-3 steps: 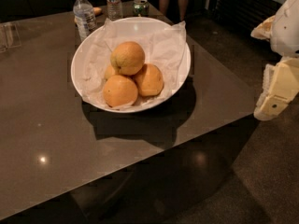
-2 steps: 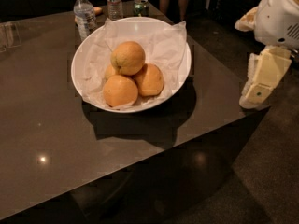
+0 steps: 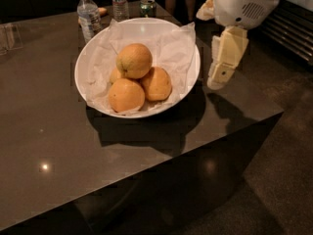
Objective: Pick orange from white bowl
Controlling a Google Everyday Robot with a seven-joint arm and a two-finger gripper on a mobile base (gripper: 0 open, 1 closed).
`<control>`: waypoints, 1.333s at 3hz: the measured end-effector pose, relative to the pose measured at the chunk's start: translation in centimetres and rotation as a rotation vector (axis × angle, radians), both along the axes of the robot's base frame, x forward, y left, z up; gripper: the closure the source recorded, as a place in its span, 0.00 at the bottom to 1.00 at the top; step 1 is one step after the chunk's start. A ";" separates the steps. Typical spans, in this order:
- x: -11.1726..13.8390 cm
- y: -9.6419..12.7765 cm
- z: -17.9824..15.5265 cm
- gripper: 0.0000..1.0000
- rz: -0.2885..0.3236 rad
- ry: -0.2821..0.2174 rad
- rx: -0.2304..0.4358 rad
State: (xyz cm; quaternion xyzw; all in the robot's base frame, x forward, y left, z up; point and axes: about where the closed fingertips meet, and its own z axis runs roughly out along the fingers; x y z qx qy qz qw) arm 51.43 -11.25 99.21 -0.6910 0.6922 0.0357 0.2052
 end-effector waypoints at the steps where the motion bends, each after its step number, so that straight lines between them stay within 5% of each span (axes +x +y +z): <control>1: 0.2 0.2 0.1 0.00 0.001 -0.009 0.004; 2: 0.9 0.6 -0.4 0.00 0.006 -0.010 0.043; 4: 4.8 7.7 -3.4 0.00 0.192 0.073 0.103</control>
Offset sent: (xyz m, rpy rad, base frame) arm 0.0136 0.0063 -0.0137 0.0886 0.0056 0.0094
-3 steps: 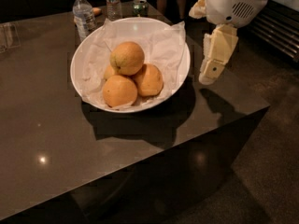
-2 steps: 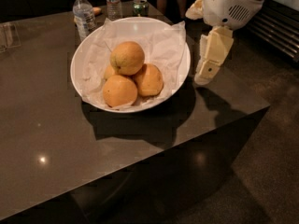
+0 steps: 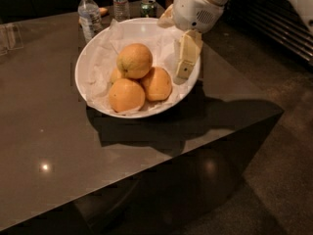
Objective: Pick orange from white bowl
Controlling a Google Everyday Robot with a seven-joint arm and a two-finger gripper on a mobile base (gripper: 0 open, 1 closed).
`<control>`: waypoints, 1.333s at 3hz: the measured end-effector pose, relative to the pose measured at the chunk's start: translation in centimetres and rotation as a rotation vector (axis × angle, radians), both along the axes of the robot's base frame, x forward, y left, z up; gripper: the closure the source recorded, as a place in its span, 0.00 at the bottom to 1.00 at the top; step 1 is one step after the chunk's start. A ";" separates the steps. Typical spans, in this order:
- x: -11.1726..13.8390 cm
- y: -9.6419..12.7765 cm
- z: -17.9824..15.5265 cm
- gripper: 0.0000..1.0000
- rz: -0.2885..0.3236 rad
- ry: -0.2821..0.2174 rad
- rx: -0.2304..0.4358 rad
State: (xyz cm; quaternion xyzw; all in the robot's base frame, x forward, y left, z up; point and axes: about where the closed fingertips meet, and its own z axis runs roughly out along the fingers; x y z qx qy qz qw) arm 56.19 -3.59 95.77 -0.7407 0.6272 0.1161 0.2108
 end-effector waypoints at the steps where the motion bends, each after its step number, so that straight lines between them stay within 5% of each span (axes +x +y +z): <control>1: 1.0 1.9 -1.0 0.00 0.042 0.024 0.008; 4: 2.7 5.6 -3.3 0.00 0.117 0.067 0.060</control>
Offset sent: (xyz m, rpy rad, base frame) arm 0.0093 0.0173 -0.0091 0.0073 0.0217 0.0383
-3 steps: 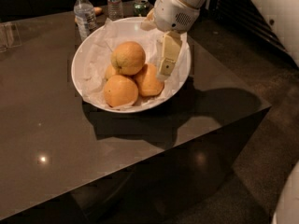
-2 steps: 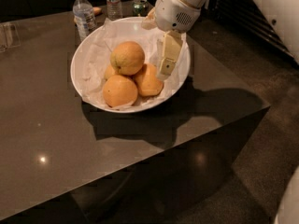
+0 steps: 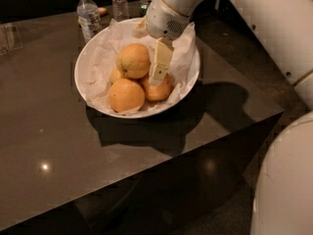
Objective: Pick orange from white bowl
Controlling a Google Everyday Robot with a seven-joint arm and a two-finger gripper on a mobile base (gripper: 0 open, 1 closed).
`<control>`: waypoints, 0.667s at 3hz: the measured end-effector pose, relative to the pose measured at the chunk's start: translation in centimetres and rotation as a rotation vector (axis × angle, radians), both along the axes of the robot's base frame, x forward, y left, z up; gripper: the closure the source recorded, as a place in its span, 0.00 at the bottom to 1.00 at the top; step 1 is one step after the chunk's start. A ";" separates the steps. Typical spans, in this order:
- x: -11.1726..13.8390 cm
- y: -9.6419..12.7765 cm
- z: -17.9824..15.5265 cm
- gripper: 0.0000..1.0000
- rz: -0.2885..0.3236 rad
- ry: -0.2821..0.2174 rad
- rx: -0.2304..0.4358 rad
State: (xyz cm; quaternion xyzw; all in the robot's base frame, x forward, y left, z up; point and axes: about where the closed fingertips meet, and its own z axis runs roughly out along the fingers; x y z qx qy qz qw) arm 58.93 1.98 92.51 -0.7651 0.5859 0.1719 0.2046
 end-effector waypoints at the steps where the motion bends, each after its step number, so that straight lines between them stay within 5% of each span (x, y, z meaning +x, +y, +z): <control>1: 0.6 1.4 -0.7 0.00 0.030 0.021 0.015; 2: 1.0 2.3 -1.2 0.00 0.044 0.032 0.025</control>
Offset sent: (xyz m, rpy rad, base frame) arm 0.0080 0.0231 -0.0158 0.0170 0.0659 0.0707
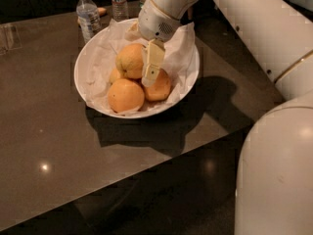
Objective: Pick orange from white bowl
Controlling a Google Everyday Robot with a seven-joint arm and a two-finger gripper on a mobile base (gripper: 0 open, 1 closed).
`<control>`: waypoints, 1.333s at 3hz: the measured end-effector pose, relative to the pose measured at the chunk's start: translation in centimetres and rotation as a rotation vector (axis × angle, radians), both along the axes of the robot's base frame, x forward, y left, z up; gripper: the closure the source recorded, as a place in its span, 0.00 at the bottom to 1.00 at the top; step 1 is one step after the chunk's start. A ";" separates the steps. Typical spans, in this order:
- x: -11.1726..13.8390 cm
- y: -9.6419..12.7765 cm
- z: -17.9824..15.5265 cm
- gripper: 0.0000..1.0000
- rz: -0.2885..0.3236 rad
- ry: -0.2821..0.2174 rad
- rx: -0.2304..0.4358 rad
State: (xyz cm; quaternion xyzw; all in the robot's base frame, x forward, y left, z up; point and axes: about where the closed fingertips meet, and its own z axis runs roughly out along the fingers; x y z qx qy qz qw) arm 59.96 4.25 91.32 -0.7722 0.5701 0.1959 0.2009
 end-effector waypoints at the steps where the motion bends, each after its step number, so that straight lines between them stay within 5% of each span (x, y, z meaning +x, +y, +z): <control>1: 0.0 0.0 0.0 0.19 0.000 0.000 0.000; 4: 0.0 0.0 0.0 0.89 0.000 0.000 0.000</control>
Offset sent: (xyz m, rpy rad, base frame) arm 0.0000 0.0000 0.0000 0.0000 0.0000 0.0000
